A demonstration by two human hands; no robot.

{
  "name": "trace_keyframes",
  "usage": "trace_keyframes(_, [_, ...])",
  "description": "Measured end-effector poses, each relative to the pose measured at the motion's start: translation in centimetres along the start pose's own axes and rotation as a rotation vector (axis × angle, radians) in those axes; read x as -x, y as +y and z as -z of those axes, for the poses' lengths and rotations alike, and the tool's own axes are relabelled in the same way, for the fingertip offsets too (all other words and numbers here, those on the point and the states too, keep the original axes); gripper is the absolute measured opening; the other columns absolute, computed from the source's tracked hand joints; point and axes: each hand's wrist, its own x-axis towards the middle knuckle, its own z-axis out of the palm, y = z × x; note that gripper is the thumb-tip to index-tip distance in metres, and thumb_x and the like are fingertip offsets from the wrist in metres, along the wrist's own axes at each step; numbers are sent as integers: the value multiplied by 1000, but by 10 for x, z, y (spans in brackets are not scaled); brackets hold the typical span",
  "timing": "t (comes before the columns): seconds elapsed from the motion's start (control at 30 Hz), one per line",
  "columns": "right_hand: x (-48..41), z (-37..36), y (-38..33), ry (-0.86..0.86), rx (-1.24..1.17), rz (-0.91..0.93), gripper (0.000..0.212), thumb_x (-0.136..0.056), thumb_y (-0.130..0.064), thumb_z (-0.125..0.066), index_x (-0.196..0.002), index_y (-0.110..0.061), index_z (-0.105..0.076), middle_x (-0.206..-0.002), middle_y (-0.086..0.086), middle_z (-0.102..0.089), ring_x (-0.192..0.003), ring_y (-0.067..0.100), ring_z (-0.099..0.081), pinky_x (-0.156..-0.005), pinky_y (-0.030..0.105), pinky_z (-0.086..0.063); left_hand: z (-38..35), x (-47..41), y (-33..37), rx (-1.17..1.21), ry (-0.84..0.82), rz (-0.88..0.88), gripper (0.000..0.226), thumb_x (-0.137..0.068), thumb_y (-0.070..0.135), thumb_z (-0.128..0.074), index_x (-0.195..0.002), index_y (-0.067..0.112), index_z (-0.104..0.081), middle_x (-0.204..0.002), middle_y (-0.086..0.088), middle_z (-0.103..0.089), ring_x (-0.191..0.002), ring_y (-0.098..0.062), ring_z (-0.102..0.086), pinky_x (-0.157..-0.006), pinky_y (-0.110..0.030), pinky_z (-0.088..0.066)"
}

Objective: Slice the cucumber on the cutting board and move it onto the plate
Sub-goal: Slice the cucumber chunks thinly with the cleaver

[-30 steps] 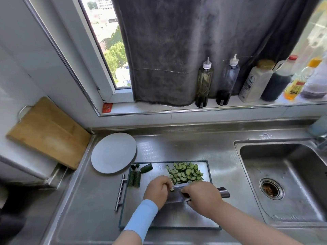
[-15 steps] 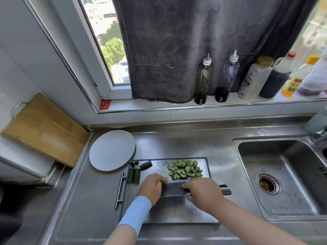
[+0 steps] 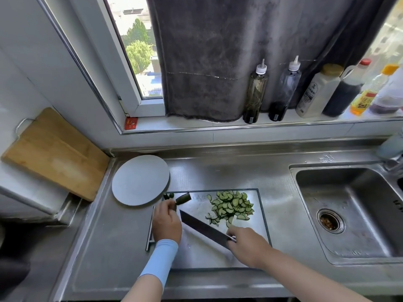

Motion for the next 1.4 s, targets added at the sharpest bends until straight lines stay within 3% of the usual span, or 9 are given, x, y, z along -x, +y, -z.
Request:
trace_keyframes(0.13, [0, -18, 6, 11, -69, -70, 11, -95, -36, -47, -89, -33, -56, -90, -9, -63, -82, 15, -59, -61, 27, -41, -3, 9, -16, -79, -167, 48, 27, -89, 0, -45, -101, 18, -62, -100, 6, -54, -96, -16, -51, -83, -23, -36])
trace_keyframes(0.27, [-2, -17, 10, 109, -51, -121, 11, -99, -36, -45, -98, -33, -56, -91, -8, -64, -81, 17, -57, -58, 26, -38, -9, 5, -26, -146, -295, 2, 31, -88, 2, -48, -110, 19, -63, -109, 4, -59, -107, -16, -54, -91, -22, -39])
trace_keyframes(0.4, [-10, -13, 12, 206, -36, -169, 17, -100, -33, -42, -106, -28, -57, -101, 1, -68, -82, 23, -53, -65, 32, -41, -21, -17, -24, -345, -396, -123, 38, -90, 11, -51, -127, 20, -56, -128, 0, -54, -123, -22, -44, -104, -35, -35])
trace_keyframes(0.57, [-19, -17, 8, 227, -53, -179, 21, -102, -33, -42, -113, -25, -58, -105, 5, -70, -82, 25, -52, -66, 32, -40, -40, -49, -25, -601, -508, -302, 46, -97, 18, -44, -143, 17, -40, -150, -3, -37, -138, -22, -31, -114, -33, -22])
trace_keyframes(0.73, [-23, -26, 4, 234, -89, -170, 28, -102, -35, -42, -125, -28, -57, -109, 3, -71, -94, 27, -60, -69, 32, -40, -50, -62, -26, -671, -521, -352, 40, -87, 11, -49, -120, 30, -60, -122, 5, -60, -117, -19, -50, -97, -31, -32])
trace_keyframes(0.87, [-24, -26, 1, 257, -133, -160, 25, -102, -34, -43, -121, -26, -58, -93, -1, -68, -80, 22, -57, -65, 33, -40, -46, -48, -27, -652, -531, -395, 17, -87, 15, -59, -101, 15, -67, -103, -6, -64, -99, -28, -53, -83, -34, -40])
trace_keyframes(1.13, [-29, -26, -10, 207, -65, -121, 24, -102, -33, -41, -119, -28, -58, -97, -1, -71, -83, 23, -62, -66, 32, -46, -29, 15, -37, -352, -591, -254, 17, -90, 26, -61, -104, 18, -62, -105, 4, -53, -97, -17, -51, -80, -29, -47])
trace_keyframes(1.23, [-27, -31, -12, 202, -16, -101, 26, -102, -33, -41, -123, -29, -57, -101, -1, -71, -92, 24, -63, -65, 32, -39, -27, 30, -42, -297, -559, -258, 21, -89, 23, -61, -109, 16, -62, -107, 2, -53, -99, -16, -50, -82, -24, -43])
trace_keyframes(1.4, [-20, -39, -12, 186, 6, -97, 35, -103, -33, -40, -136, -33, -53, -111, -3, -71, -100, 22, -64, -72, 32, -44, -28, 39, -46, -240, -514, -262, 25, -88, 16, -61, -113, 16, -63, -108, 3, -55, -104, -14, -48, -85, -16, -35])
